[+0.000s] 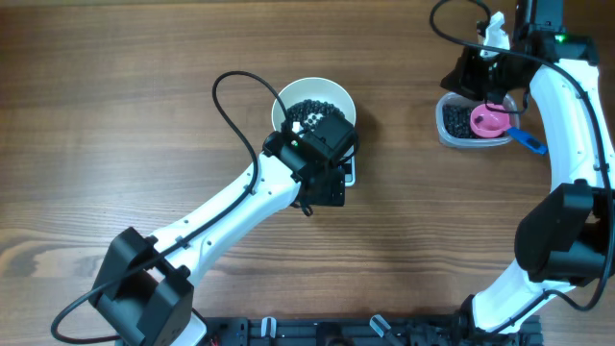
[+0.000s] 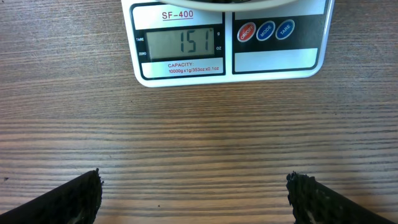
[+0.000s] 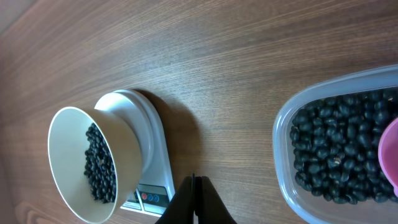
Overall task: Scoop item into bowl and weigh 150g on scale
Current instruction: 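Grasp the blue scoop handle in the tub with the right gripper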
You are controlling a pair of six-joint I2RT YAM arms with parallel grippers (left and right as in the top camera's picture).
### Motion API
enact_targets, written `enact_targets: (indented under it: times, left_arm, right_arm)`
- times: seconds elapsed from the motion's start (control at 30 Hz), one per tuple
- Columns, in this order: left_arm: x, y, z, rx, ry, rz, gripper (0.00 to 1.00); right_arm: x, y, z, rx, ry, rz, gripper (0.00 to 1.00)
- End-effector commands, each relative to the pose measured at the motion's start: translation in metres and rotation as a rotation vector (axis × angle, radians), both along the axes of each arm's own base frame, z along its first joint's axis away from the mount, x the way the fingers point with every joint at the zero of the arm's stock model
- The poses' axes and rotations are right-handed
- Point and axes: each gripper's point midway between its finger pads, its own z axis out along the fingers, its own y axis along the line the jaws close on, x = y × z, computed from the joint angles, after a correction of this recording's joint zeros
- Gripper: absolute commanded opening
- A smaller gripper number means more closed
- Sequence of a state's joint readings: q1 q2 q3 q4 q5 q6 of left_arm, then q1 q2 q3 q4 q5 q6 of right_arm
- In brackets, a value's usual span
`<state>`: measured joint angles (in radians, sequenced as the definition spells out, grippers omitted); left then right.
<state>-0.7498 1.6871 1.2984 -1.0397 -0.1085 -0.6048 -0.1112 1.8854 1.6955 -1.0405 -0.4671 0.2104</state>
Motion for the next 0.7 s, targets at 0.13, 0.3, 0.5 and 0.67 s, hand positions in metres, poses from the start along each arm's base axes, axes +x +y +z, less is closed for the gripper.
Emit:
enact_targets:
  times: [0.13,0.3,0.5,0.67]
  left_arm:
    - [0.002,0.006,-0.004,0.023,-0.003,0.019,1.00]
    - [0.002,0.006,-0.004,0.023,-0.003,0.019,1.00]
    - [0.002,0.005,-0.004,0.023,-0.003,0.017,1.00]
    - [0.002,0.005,-0.004,0.023,-0.003,0.017,1.00]
  right_arm:
    - [-0.063,-0.078,0.008,-0.095,0.223,-0.175,0.37]
    - [-0.127,-0.160,0.036,-0.073,0.274,-0.358,0.64]
    - [-0.162,-0.229,0.000,0.120,0.189,-0.561,0.78]
    - [-0.146,-0.219,-0.043,0.358,-0.004,-0.580,0.79]
